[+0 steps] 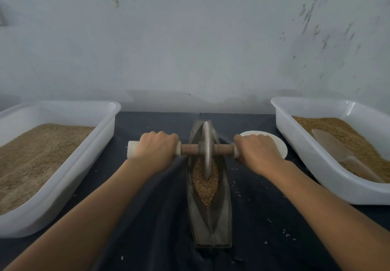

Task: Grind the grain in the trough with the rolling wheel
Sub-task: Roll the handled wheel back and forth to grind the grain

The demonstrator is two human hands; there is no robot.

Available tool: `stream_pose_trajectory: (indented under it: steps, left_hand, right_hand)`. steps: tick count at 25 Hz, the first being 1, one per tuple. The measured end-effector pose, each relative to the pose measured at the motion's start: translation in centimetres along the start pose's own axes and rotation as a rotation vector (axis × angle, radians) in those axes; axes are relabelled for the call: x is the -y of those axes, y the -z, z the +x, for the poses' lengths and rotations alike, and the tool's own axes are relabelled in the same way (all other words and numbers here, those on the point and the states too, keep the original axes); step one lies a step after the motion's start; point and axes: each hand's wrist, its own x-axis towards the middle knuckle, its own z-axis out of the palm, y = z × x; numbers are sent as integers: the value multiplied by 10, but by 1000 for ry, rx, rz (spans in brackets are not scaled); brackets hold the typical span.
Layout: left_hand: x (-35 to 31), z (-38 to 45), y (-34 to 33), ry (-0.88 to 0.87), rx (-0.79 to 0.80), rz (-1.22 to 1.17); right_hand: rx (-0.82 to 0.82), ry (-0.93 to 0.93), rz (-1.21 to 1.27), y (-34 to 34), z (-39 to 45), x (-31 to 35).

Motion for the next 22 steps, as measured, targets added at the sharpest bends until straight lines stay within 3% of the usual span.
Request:
stream_pose_trajectory:
  steps: [5, 9, 12, 18, 22]
  left_hand:
    - [-4, -45, 12, -31, 91, -23]
    - [-4, -70, 17, -36, 56, 27]
    - [-2, -53, 9, 8, 112, -33]
    - [-2, 7, 3, 72, 42, 11]
    - [-3, -29, 14, 24, 119, -51]
  right_hand:
    - [20, 84, -14, 27, -46, 9]
    - [80, 59, 46, 47, -80, 12]
    - [119, 18, 116, 33, -62, 9]
    - [55, -63, 35, 12, 6, 3]
    - [132, 22, 69, 29, -33, 7]
